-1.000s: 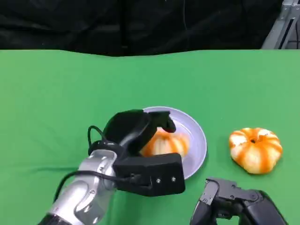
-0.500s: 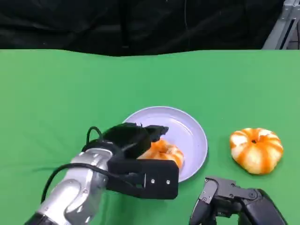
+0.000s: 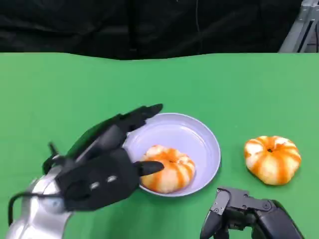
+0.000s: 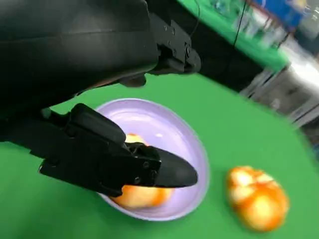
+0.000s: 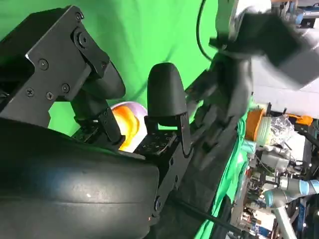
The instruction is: Grasp the bread from the table and place it into the plate.
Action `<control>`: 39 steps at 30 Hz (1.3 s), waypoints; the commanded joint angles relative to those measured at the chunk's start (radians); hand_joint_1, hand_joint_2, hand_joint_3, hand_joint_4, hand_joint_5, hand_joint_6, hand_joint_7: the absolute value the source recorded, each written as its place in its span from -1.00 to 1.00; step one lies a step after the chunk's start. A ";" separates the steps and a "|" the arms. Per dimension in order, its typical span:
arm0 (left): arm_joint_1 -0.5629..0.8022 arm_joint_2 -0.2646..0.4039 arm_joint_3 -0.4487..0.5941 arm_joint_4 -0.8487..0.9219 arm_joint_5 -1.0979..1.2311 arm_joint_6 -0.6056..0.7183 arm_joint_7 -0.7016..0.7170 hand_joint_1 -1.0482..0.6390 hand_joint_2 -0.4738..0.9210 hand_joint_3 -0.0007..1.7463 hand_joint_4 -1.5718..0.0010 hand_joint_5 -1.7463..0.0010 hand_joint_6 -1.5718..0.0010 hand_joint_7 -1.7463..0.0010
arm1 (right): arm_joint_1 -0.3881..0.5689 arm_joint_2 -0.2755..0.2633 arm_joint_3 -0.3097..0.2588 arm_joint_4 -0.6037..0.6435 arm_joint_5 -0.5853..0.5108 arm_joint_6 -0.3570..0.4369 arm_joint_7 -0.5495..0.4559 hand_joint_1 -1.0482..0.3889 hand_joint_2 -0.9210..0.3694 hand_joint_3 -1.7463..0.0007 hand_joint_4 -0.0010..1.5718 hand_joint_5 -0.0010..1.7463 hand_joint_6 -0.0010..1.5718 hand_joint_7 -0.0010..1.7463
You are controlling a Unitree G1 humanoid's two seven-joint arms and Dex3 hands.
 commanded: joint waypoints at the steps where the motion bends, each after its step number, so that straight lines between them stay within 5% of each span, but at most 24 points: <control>1: 0.136 -0.056 0.086 -0.130 -0.106 -0.049 0.084 -0.27 1.00 -0.76 0.54 -0.27 0.44 0.46 | 0.005 -0.005 -0.007 0.011 0.009 -0.023 -0.002 0.68 0.05 -0.79 0.15 0.92 -0.01 0.68; 4: 0.230 -0.088 0.133 -0.189 -0.186 -0.088 0.111 -0.15 1.00 -0.76 0.30 -0.36 0.39 0.01 | 0.005 -0.006 -0.008 0.019 0.006 -0.036 -0.004 0.68 0.03 -0.77 0.16 0.91 -0.01 0.67; 9: 0.338 -0.099 0.173 -0.224 -0.252 -0.167 0.119 -0.05 0.98 -0.70 0.17 -0.49 0.21 -0.21 | 0.003 -0.005 -0.011 0.032 0.014 -0.049 -0.002 0.68 0.02 -0.75 0.16 0.90 -0.01 0.67; 11: 0.415 -0.100 0.189 -0.234 -0.265 -0.232 0.128 0.14 0.50 0.12 0.05 -0.64 0.08 -0.37 | 0.003 -0.005 -0.013 0.037 0.016 -0.055 -0.002 0.69 0.03 -0.75 0.15 0.90 -0.01 0.67; 14: 0.490 -0.108 0.203 -0.230 -0.260 -0.299 0.147 0.22 0.30 0.49 -0.05 -0.72 0.00 -0.43 | 0.001 -0.002 -0.012 0.037 0.007 -0.048 -0.007 0.69 0.01 -0.73 0.13 0.90 -0.01 0.67; 22: 0.615 -0.173 0.191 -0.232 -0.293 -0.327 0.193 0.26 0.27 0.59 -0.05 -0.96 0.00 -0.70 | -0.006 0.004 -0.030 0.055 0.018 -0.055 -0.011 0.74 -0.01 -0.71 0.10 0.92 -0.01 0.69; 39: 0.583 -0.189 0.148 -0.139 -0.365 -0.357 0.176 0.24 0.23 0.64 -0.06 -0.95 -0.02 -0.69 | -0.050 -0.009 -0.102 0.129 0.056 -0.121 0.010 0.73 -0.06 -0.62 0.10 0.90 0.04 0.66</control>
